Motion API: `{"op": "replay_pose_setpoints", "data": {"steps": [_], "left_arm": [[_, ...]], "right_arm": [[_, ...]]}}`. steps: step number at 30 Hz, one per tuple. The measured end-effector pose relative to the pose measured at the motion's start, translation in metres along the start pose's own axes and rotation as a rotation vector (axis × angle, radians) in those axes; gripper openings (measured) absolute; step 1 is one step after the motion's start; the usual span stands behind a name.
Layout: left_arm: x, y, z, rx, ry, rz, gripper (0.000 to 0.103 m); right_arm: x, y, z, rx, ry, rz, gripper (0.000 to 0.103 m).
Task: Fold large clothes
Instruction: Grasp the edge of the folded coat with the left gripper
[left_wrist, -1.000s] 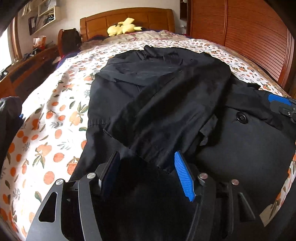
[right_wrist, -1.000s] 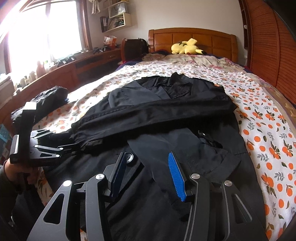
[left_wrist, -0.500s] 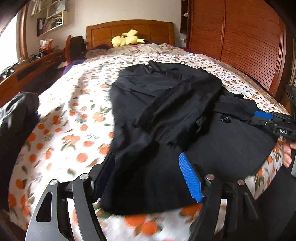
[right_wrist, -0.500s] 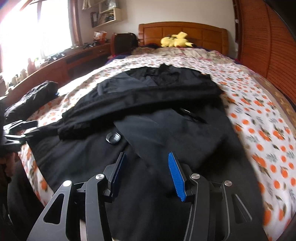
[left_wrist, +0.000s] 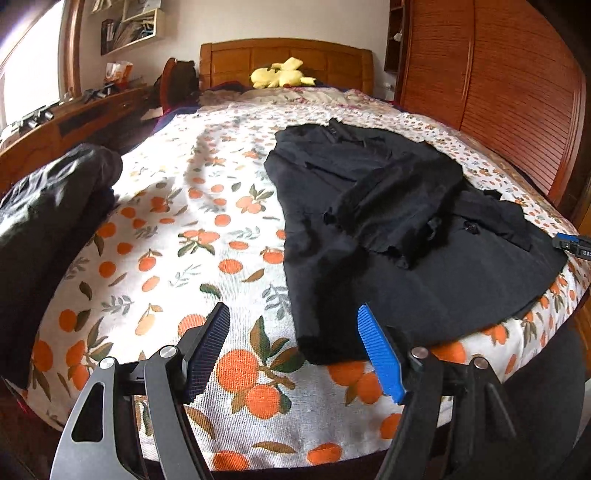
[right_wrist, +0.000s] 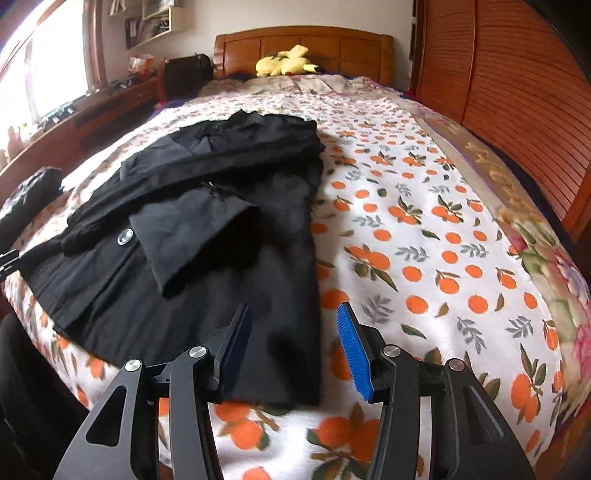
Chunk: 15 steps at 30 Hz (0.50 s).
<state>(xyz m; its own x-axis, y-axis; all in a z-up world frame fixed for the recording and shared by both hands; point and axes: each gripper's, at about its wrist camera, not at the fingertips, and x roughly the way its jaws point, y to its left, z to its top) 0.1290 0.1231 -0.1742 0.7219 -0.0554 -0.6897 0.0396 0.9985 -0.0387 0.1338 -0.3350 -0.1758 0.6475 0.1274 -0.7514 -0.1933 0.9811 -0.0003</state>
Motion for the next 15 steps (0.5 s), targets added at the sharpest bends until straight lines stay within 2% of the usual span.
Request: {"op": "replay_pose_setpoints", "data": {"steps": [4,8,12,15], "left_arm": [[0.008,0.002,-0.008,-0.014,0.022,-0.008,0.074],[0.005,0.0,-0.012,-0.002,0.011,-0.006,0.073],[0.001,-0.002,-0.015,0.002,0.006,-0.023,0.053],[0.001,-0.005,-0.015,0.003,0.007,-0.038,0.047]], "right_arm": [[0.008,0.004,-0.007,-0.023,0.017,-0.01,0.047],[0.007,0.007,-0.01,-0.014,0.002,-0.005,0.047],[0.0,0.013,-0.009,-0.038,-0.015,0.047,0.03],[0.003,0.015,-0.01,-0.045,0.003,0.05,0.03]]}}
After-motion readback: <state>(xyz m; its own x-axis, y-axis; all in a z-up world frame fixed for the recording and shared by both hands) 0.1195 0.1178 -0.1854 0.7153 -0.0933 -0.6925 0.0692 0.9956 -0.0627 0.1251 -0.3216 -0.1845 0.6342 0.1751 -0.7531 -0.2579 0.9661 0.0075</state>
